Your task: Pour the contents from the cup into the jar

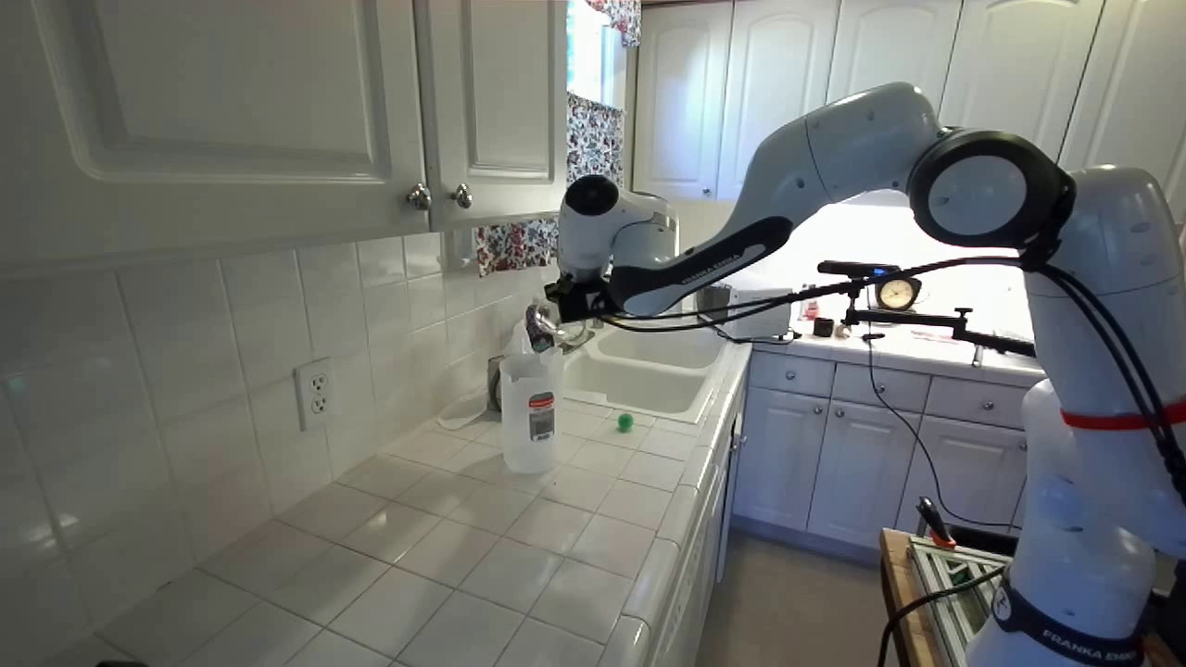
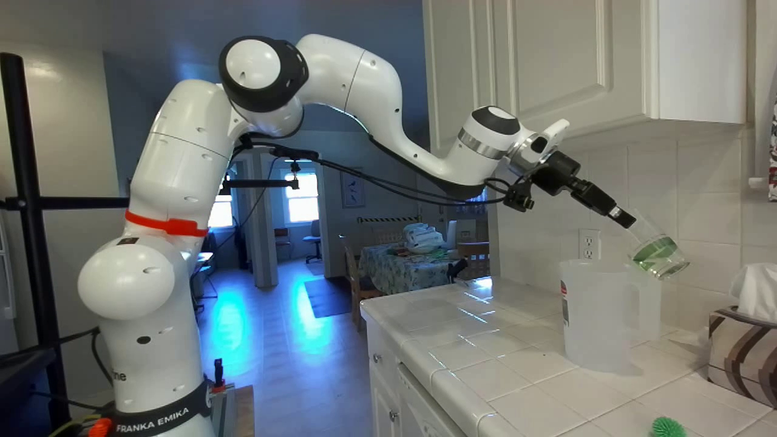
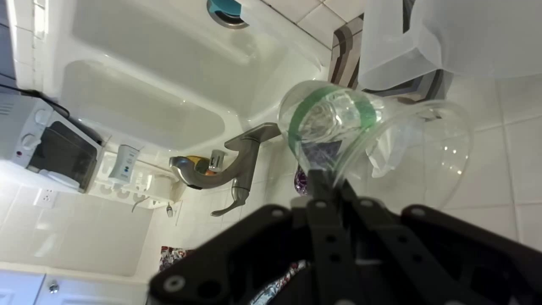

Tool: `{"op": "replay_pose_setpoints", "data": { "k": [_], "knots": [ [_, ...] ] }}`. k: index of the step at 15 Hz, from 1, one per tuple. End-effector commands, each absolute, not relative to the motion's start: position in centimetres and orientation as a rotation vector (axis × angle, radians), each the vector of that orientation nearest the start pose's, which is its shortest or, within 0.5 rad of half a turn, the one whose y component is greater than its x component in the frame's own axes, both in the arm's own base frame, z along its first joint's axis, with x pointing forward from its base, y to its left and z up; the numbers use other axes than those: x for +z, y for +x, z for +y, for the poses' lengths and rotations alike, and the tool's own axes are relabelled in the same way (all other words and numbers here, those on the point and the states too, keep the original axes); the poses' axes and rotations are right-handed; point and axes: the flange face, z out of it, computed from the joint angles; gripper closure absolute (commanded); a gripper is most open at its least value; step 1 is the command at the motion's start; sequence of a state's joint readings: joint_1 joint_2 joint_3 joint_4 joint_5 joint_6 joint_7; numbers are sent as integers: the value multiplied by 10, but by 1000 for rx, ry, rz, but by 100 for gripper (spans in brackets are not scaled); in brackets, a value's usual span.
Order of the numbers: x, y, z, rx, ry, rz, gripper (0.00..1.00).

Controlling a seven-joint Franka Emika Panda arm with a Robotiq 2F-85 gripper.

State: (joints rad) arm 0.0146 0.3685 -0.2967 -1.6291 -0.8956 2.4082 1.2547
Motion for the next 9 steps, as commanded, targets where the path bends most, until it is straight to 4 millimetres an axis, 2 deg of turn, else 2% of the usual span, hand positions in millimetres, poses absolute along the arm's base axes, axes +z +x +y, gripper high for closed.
{"op": "replay_pose_setpoints", "data": {
  "k": [1,9],
  "knots": [
    [463,685,-167,973,2117,-1056,98],
    [452,691,-149,991,2089,-953,98]
  ]
}}
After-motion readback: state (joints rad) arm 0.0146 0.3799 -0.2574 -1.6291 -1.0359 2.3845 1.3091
